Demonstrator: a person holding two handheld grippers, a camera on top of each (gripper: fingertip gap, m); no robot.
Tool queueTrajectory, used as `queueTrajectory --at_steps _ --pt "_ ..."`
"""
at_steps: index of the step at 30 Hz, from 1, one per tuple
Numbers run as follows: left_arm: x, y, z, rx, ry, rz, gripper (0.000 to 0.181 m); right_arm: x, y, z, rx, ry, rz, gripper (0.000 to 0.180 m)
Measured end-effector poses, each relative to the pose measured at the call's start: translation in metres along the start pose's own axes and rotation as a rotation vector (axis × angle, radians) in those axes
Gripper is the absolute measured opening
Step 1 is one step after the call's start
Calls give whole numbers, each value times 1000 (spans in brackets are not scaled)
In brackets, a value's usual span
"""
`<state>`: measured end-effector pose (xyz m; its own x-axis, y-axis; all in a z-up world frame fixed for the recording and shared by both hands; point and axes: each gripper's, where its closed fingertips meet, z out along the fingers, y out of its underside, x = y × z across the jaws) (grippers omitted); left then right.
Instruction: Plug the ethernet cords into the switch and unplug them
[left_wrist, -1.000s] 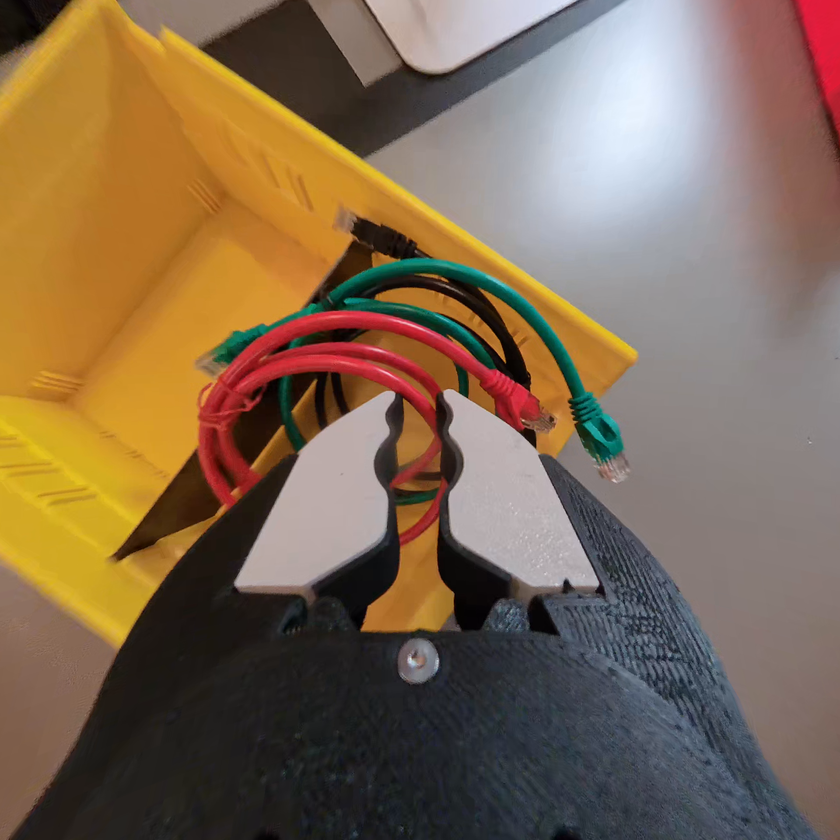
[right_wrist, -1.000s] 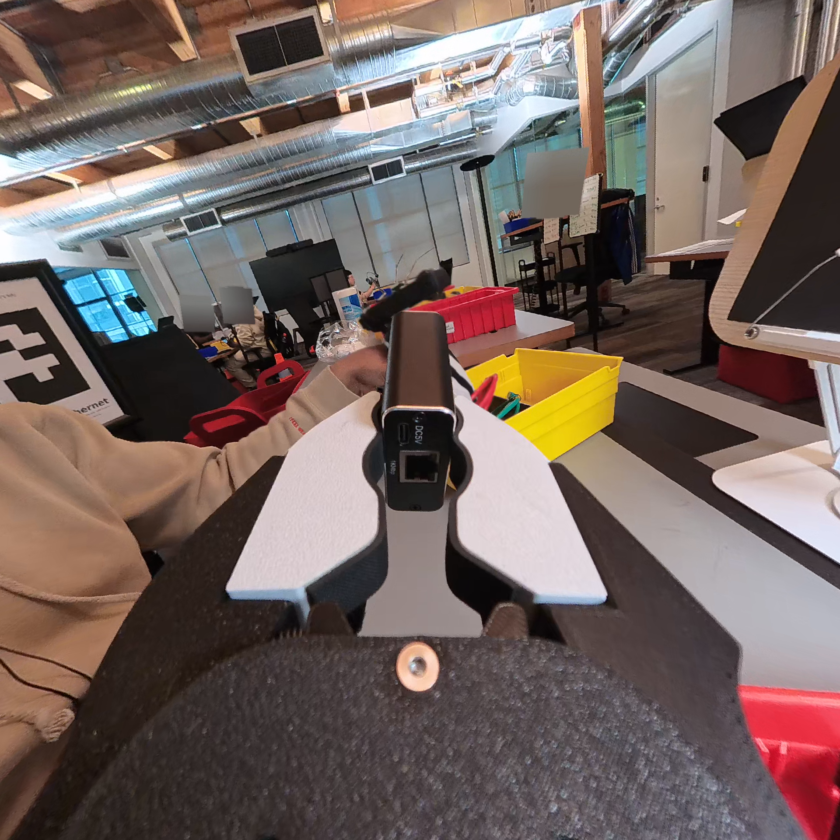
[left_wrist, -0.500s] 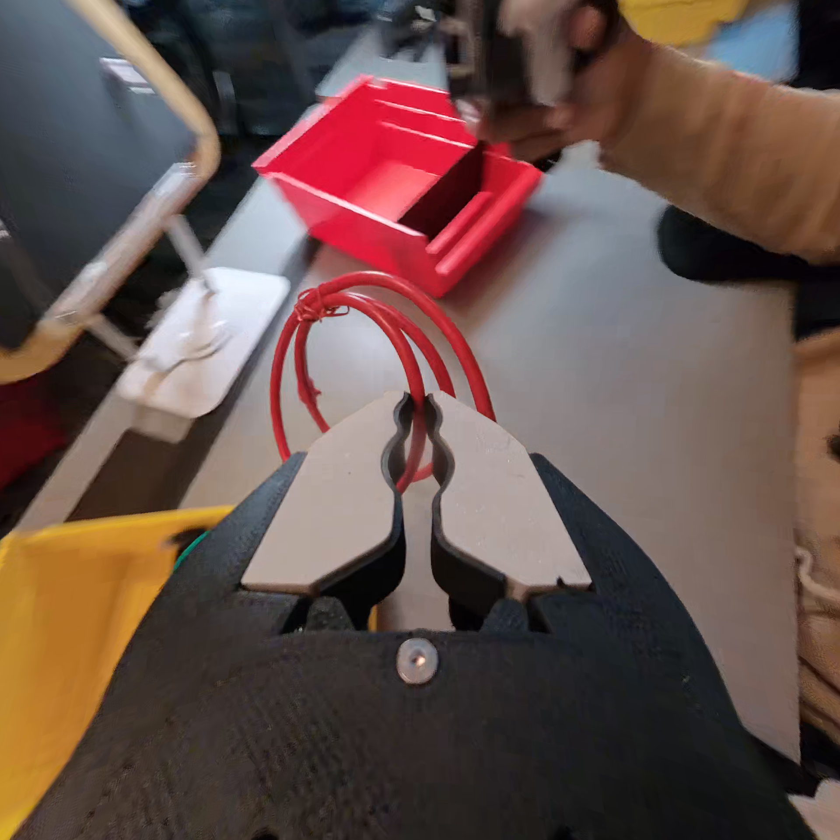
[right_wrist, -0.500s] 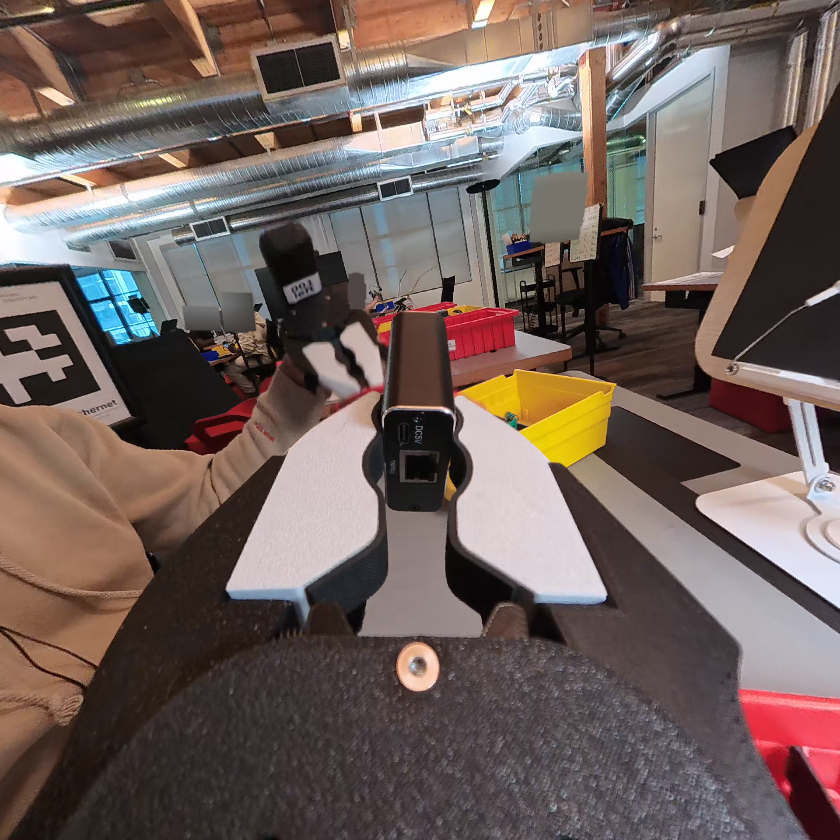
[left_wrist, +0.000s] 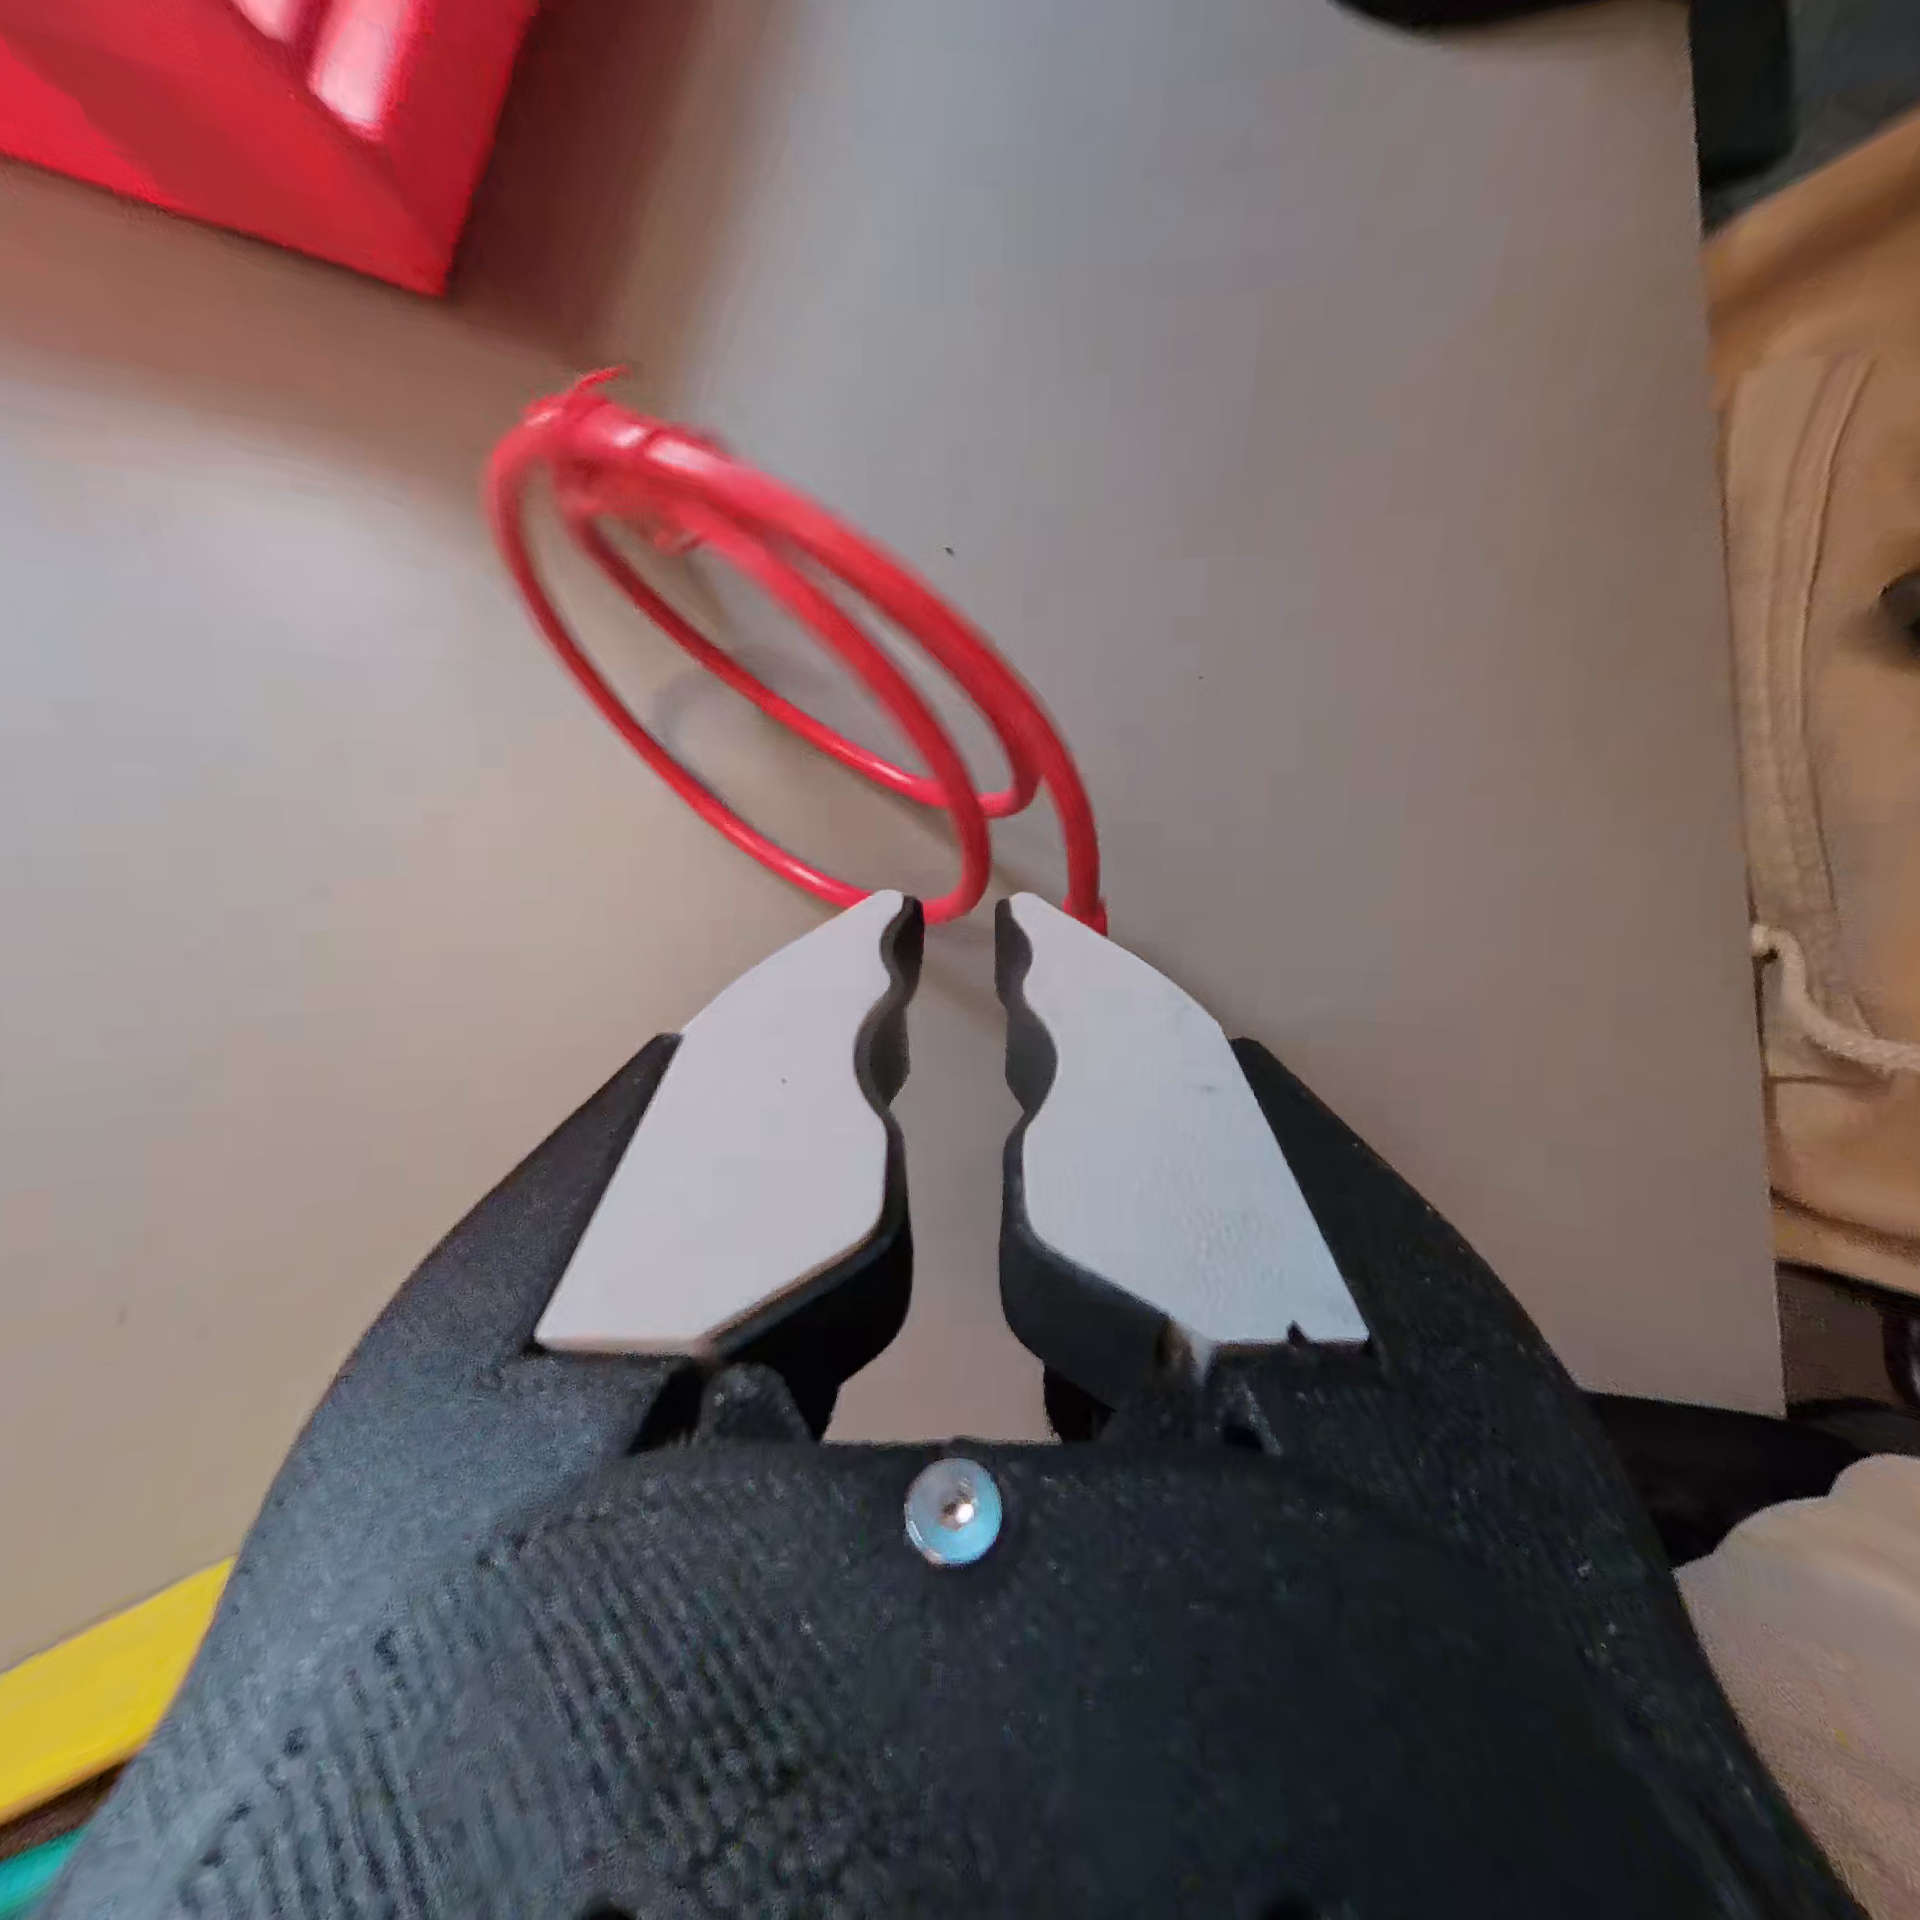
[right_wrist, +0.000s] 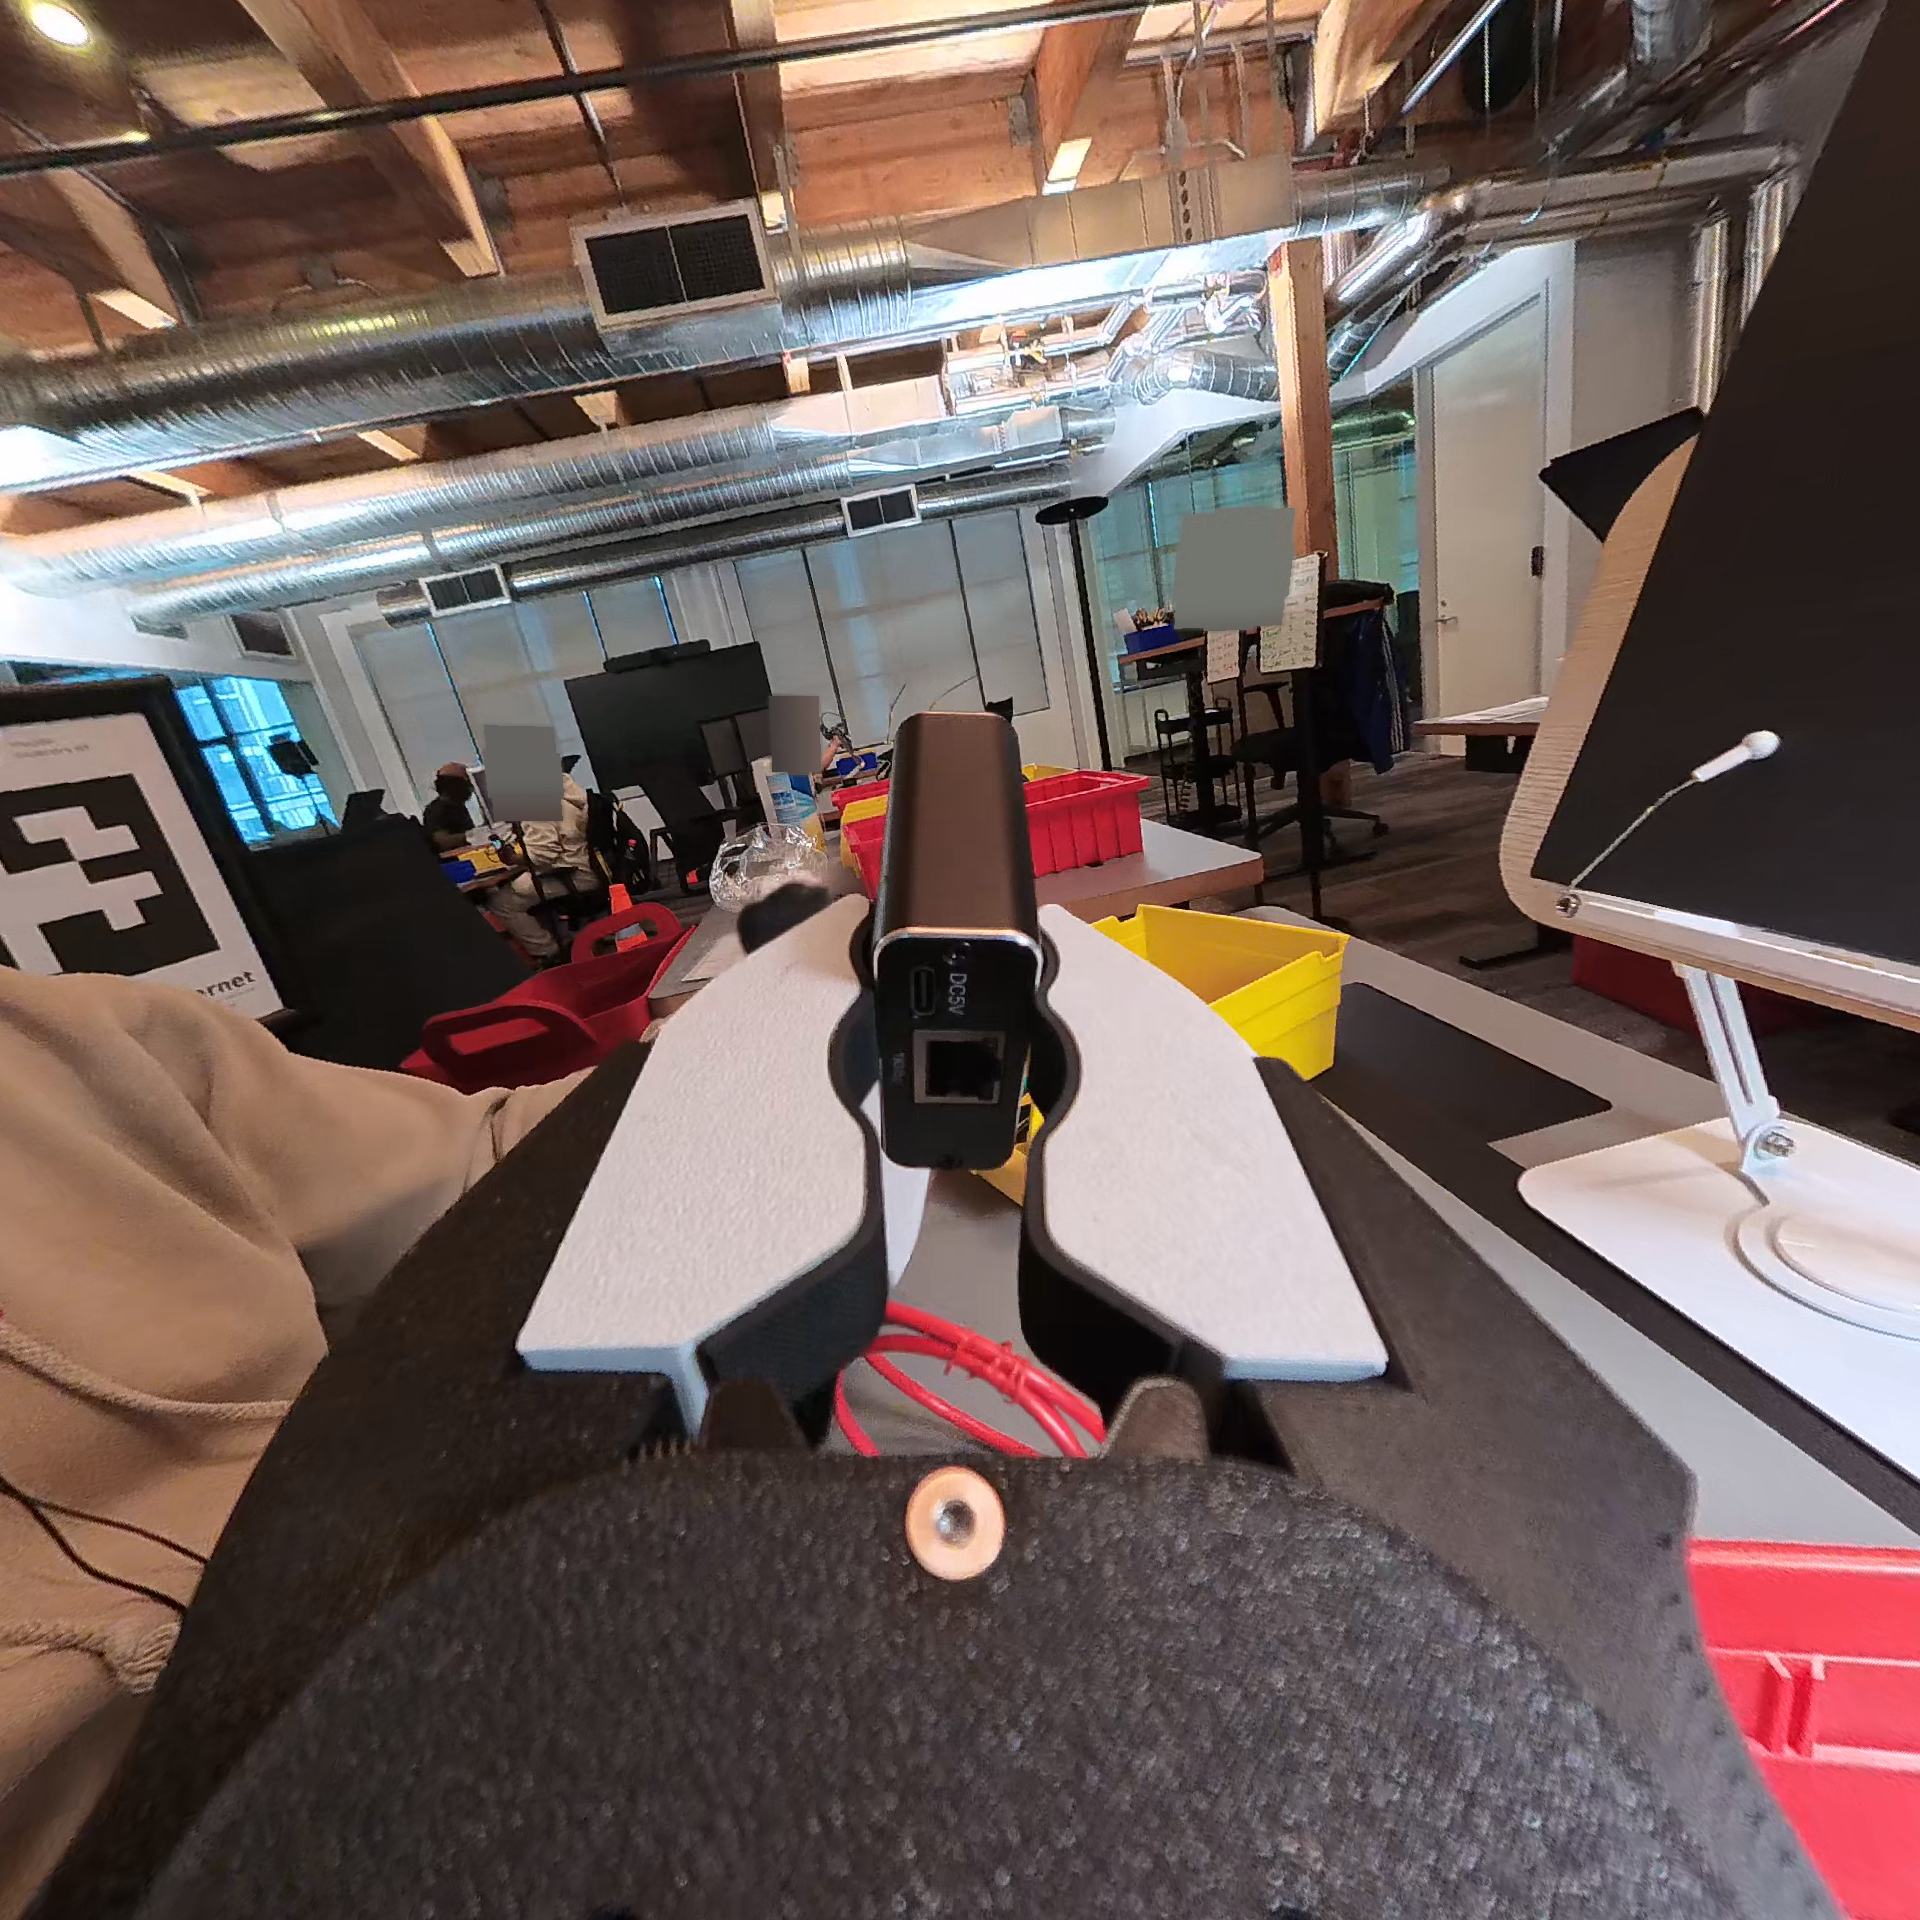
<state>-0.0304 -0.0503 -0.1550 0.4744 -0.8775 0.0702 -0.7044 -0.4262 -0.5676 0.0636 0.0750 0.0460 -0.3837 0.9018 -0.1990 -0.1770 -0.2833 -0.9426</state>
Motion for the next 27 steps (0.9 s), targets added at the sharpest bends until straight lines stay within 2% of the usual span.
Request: queueTrajectory --at_steps 1,4,8,11,13,15,17,21,27 --pt "-6 0 -8 35 -22 -25 15 1 0 0 1 0 2 24" --pt "-32 -9 -31 158 -150 -83 17 2 1 -1 1 2 7 24" --pt "-47 -49 -39 353 -259 -132 21 4 2 -1 -1 7 14 24" --pt "-21 -86 -9 424 -125 -155 26 5 1 -3 3 11 14 25" --pt "5 -95 27 333 -34 -119 34 5 -1 -4 8 14 11 24" --pt "8 -90 54 219 -109 -41 33 5 -5 -7 16 19 5 24" --pt "-1 -85 69 175 -179 -45 33 4 -10 -11 30 21 -2 24" --pt "-29 -70 78 157 -263 -148 35 4 -18 -17 64 18 7 25" --pt "-30 -39 83 54 -154 -271 44 7 -23 -23 87 18 30 24"
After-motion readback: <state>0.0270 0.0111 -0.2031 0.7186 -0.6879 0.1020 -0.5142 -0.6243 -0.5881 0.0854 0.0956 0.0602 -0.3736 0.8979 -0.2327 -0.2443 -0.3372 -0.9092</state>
